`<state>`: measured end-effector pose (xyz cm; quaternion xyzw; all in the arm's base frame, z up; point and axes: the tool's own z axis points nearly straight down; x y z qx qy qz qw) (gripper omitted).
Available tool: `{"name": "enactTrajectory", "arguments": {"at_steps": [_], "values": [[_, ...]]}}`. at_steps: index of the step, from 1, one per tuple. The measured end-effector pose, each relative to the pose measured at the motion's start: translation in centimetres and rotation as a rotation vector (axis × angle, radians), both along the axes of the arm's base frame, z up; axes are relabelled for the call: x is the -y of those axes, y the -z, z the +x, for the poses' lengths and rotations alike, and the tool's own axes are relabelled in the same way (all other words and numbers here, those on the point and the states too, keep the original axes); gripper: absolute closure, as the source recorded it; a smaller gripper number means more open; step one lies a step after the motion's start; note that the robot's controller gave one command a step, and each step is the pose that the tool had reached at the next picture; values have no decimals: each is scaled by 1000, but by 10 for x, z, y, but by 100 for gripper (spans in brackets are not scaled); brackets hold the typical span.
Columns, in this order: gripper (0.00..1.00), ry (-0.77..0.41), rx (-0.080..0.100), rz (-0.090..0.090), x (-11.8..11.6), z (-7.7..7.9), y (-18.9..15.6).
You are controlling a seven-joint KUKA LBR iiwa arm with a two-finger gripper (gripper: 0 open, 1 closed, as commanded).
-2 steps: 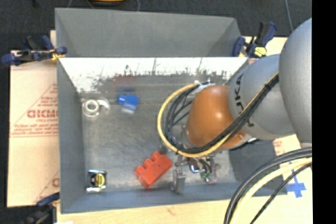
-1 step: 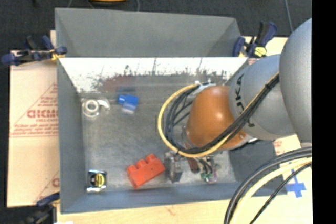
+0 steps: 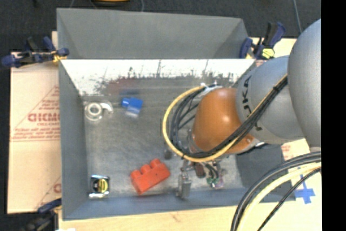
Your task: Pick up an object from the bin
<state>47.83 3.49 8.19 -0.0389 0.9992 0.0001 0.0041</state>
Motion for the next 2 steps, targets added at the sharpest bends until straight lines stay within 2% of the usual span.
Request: {"name": "enactTrajectory", "arguments": {"at_steps": [1, 2], "values": [[0, 102, 2, 1, 8, 5, -93], [0, 317, -9, -1, 115, 15, 2]]}}
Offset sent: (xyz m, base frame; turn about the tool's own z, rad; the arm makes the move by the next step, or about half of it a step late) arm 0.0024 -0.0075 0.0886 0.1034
